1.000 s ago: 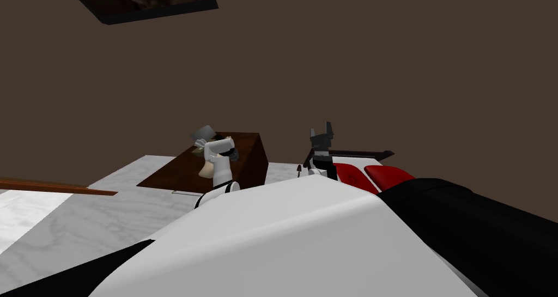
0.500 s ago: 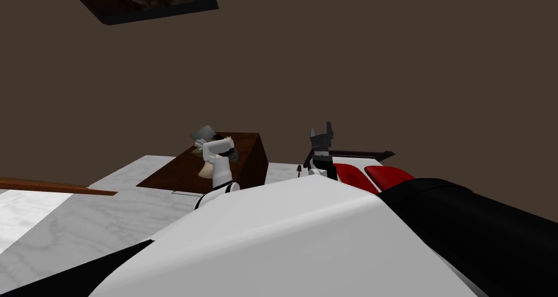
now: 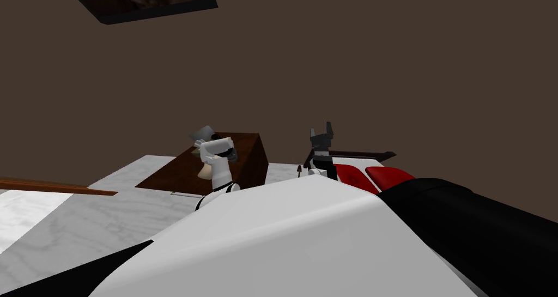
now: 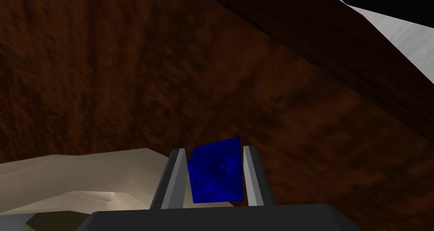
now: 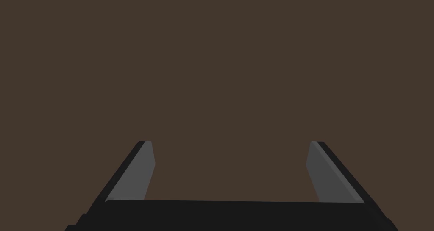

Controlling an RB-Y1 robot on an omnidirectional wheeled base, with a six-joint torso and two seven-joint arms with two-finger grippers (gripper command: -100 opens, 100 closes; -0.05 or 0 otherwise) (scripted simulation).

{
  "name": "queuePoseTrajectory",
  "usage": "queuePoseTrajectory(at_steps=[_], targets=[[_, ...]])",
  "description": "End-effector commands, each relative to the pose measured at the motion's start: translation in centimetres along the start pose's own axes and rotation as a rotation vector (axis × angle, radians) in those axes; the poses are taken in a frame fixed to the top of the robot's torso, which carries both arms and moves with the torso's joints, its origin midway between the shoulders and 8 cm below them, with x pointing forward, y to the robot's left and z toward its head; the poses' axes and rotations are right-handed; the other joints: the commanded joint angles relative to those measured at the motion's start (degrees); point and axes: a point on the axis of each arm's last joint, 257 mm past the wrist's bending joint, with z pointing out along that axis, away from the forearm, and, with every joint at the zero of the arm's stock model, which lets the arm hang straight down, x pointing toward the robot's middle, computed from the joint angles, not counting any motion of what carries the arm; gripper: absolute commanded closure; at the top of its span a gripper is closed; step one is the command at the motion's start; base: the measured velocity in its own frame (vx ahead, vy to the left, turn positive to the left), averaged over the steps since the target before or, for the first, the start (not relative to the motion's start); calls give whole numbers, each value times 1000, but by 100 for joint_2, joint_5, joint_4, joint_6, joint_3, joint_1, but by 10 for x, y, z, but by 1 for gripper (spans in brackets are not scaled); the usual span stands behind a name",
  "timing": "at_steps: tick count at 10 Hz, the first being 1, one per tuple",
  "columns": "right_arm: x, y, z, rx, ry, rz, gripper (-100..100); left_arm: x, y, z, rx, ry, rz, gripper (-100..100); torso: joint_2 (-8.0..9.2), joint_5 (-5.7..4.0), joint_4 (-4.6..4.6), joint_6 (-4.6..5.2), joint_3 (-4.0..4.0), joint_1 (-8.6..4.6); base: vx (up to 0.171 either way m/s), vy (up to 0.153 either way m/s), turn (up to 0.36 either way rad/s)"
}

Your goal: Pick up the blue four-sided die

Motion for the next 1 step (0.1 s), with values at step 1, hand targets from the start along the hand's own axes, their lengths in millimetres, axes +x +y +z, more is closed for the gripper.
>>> queuePoseTrajectory(at_steps=[1], targets=[[0, 0, 0, 0, 0, 0, 0, 0, 0, 0, 0, 0, 0, 0, 0, 0, 0, 0, 0, 0, 0, 0, 0]])
